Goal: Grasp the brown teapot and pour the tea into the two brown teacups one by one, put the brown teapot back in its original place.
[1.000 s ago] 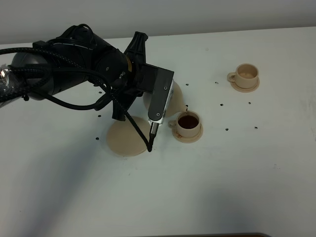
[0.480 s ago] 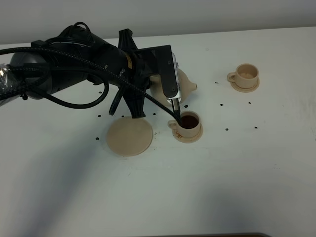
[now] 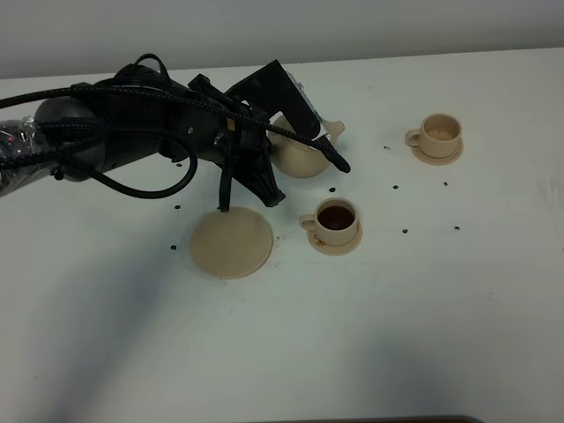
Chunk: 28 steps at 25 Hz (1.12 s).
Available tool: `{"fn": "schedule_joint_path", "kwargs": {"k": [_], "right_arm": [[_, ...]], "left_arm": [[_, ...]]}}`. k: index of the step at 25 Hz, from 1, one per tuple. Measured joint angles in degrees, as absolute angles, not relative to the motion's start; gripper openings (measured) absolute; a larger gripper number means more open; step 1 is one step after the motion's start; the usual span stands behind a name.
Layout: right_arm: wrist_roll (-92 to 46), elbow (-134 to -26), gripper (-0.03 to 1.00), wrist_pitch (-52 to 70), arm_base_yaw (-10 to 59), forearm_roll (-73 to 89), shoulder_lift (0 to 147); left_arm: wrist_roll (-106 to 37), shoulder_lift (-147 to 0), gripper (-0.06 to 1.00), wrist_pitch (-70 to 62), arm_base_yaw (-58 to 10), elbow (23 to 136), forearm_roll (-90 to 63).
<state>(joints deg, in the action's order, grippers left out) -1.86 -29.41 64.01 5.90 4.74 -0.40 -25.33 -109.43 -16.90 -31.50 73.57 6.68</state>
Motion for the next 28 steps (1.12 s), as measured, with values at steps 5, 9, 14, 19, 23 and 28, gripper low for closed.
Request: {"fn": "schedule_joint_path", "kwargs": {"k": [5, 9, 14, 19, 23, 28], "right_arm": [[-1.9, -29.4, 0.42, 64.0, 5.9, 4.8, -0.4], [-1.9, -29.4, 0.42, 64.0, 5.9, 4.8, -0.4], [-1.9, -29.4, 0.42, 64.0, 5.9, 4.8, -0.4], [-1.9, -29.4, 0.42, 64.0, 5.9, 4.8, -0.4], [-1.9, -29.4, 0.42, 64.0, 5.9, 4.8, -0.4], [-1.9, -29.4, 0.42, 64.0, 5.9, 4.8, -0.4]], "left_arm": [[-22.9, -109.4, 0.13, -14.6, -31.5, 70.3, 6.3], [-22.8, -109.4, 0.13, -14.3, -31.5, 68.5, 6.3], [-22.8, -109.4, 0.13, -14.0, -31.5, 67.1, 6.3], [-22.8, -109.4, 0.13, -13.1, -31.5, 67.0, 6.3], [-22.8, -109.4, 0.13, -12.6, -31.5, 66.8, 6.5], [-22.8, -109.4, 0.13, -11.0, -30.4, 65.2, 6.7]]}}
